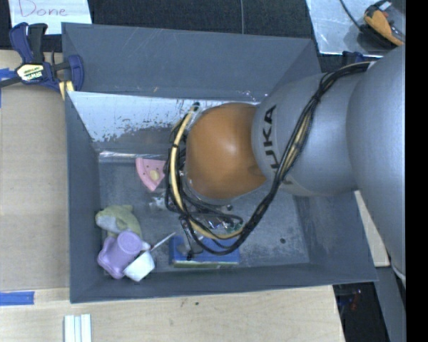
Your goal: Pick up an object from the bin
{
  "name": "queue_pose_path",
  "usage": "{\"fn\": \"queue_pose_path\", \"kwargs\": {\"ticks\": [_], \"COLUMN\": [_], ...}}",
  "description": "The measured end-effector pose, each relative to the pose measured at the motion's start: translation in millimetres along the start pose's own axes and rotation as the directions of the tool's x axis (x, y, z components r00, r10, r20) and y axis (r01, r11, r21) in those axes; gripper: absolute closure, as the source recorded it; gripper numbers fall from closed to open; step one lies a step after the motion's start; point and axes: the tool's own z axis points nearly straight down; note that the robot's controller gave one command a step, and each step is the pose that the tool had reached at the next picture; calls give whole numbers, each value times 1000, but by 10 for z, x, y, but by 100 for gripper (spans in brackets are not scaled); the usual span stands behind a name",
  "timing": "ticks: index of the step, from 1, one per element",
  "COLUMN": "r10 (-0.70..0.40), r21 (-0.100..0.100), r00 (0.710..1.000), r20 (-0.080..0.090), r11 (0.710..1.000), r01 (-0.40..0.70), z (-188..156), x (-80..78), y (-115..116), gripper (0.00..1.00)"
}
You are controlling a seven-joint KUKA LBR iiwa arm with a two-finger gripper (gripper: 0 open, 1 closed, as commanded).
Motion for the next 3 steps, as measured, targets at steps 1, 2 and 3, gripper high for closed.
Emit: {"fn": "queue_pose_path", "kwargs": {"ticks": [1, 2, 3], "r10": [155, -533, -531], "r21": [4, 16, 15], "r00": [988, 846, 847], "r20": [9, 9, 10], "r11": [988, 846, 847], "r01": [-155, 533, 531], "z": [443, 421, 421], "x": [-7, -179, -179], "y": [474, 763, 762], "gripper": [0, 100, 100]}}
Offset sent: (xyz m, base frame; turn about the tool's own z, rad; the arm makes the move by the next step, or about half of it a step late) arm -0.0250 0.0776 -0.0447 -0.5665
